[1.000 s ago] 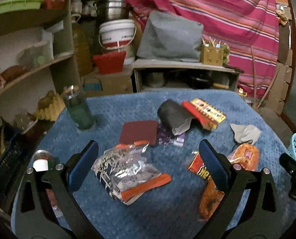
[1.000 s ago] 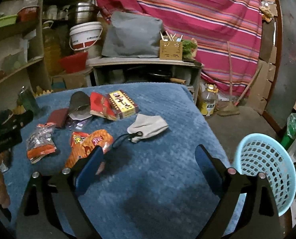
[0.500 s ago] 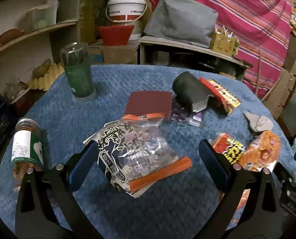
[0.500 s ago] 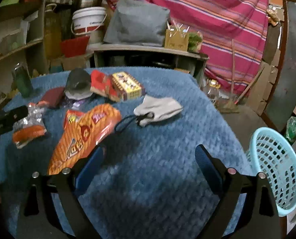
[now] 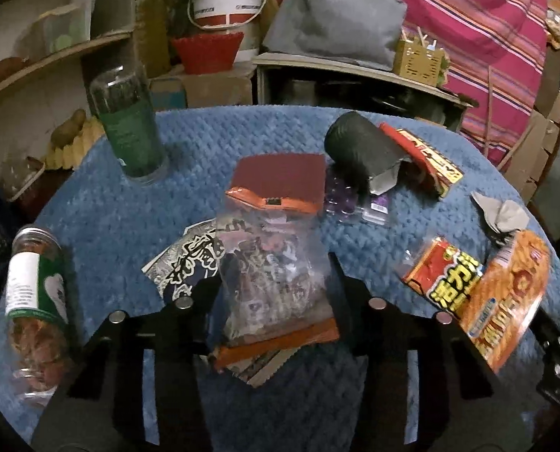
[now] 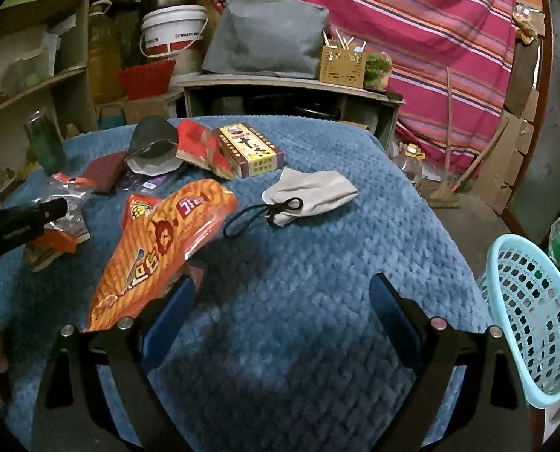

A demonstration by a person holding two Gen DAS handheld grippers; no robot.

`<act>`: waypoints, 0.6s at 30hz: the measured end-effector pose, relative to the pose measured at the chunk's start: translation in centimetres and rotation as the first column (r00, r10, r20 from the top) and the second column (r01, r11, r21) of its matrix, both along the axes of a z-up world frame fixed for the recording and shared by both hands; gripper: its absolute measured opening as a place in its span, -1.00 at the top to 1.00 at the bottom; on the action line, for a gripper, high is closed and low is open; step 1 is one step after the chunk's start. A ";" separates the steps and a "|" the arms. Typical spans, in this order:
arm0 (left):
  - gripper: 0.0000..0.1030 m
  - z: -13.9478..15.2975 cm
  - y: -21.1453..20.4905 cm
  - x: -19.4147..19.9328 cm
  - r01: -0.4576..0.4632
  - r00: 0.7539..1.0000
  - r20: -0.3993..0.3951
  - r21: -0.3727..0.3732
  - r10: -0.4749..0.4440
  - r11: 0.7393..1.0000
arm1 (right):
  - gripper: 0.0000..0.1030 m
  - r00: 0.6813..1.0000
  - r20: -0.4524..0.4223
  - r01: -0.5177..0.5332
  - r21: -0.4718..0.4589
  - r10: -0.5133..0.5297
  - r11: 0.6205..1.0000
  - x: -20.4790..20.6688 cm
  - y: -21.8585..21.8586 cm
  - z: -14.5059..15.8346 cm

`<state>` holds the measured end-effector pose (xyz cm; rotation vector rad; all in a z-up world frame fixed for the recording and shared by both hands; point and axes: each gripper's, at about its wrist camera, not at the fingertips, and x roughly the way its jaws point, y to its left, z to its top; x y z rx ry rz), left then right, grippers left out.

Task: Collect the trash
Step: 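Grasp the clear zip bag with the left tool while the right tool grasps the orange chip bag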

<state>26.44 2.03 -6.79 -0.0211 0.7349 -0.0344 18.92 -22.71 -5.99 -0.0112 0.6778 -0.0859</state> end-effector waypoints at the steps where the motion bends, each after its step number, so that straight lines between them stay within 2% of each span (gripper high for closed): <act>1: 0.16 0.3 0.0 -0.4 0.005 1.000 0.006 0.005 -0.005 1.000 | -0.78 1.000 0.002 -0.004 -0.001 0.004 1.000 -0.2 0.1 0.1; 9: 0.16 2.6 -0.1 -4.8 -0.019 0.995 0.098 0.054 0.014 0.998 | -0.78 0.998 0.026 -0.055 -0.006 0.055 0.998 -1.3 1.8 1.2; 18: 0.16 2.1 1.1 -8.0 -0.002 0.995 0.101 0.048 -0.003 0.999 | -0.78 0.997 -0.004 -0.073 0.058 0.073 0.996 0.5 2.4 0.9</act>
